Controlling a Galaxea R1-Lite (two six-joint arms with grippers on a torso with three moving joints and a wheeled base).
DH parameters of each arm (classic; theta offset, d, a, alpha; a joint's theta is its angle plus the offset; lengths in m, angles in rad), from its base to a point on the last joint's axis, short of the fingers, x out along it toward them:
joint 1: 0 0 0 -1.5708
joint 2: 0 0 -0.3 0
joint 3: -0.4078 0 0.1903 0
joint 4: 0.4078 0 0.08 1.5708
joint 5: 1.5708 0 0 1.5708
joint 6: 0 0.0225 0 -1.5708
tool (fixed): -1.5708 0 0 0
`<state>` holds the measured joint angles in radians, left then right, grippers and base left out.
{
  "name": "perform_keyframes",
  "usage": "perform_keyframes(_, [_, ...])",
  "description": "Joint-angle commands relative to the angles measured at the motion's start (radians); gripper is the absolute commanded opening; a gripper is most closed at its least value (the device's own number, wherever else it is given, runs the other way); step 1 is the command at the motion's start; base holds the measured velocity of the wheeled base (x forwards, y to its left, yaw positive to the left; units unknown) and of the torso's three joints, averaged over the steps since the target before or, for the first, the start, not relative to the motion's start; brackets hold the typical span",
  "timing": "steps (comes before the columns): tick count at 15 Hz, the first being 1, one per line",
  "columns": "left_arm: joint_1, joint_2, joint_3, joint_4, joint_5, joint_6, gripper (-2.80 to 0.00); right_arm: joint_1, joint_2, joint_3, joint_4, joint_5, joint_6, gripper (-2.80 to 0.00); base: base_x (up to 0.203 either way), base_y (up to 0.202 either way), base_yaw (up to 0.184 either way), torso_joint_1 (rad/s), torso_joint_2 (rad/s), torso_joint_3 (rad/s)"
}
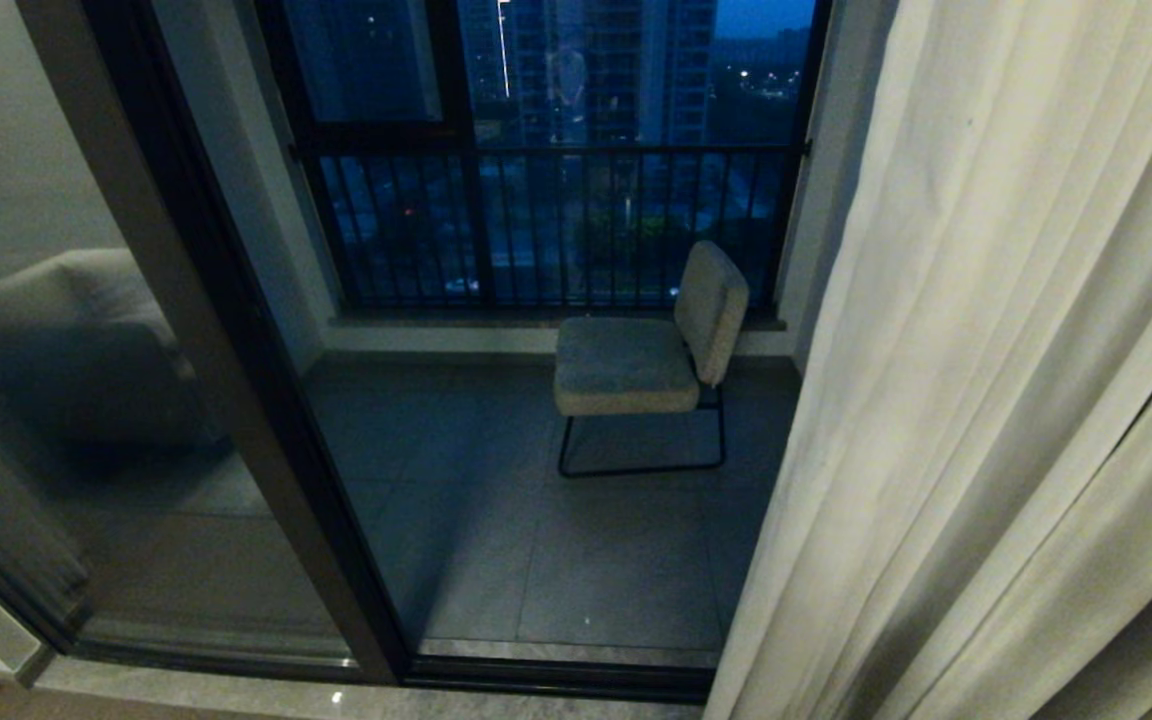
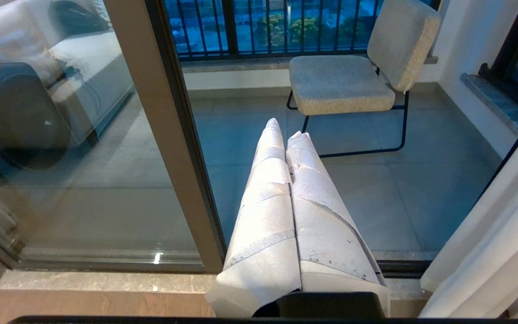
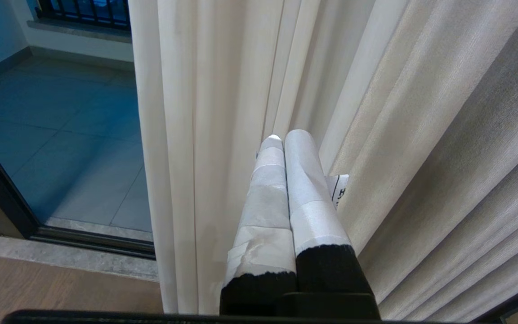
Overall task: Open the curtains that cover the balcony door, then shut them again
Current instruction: Close the inner curtains on both sides
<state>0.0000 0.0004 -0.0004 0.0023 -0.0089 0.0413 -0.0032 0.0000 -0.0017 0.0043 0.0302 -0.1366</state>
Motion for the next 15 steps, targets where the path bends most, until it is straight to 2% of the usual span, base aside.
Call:
perform_keyframes(1, [0.000, 0.000, 0.000, 0.001, 0.000, 0.000, -2.80, 0.000, 0.001, 0.000, 0.000, 0.000, -0.001, -2.80, 0.000, 0.000, 0.000, 0.000, 0.00, 0.000])
perform_keyframes(9, [0.000, 0.000, 0.000, 0.000, 0.001, 0.000, -2.80, -0.001, 0.078, -0.024, -0.005, -0.001, -0.009, -2.80, 0.000, 0.000, 0.000, 0.000, 0.00, 0.000])
perform_keyframes(12, [0.000, 0.000, 0.000, 0.001, 0.000, 0.000, -2.80, 0.000, 0.190, -0.094, -0.013, 0.010, -0.009, -2.80, 0.000, 0.000, 0.000, 0.000, 0.00, 0.000])
perform_keyframes(15, [0.000, 0.000, 0.000, -0.001, 0.000, 0.000, -2.80, 0.019, 0.377, -0.166, -0.114, 0.042, -0.008, -2.80, 0.000, 0.000, 0.000, 0.000, 0.00, 0.000])
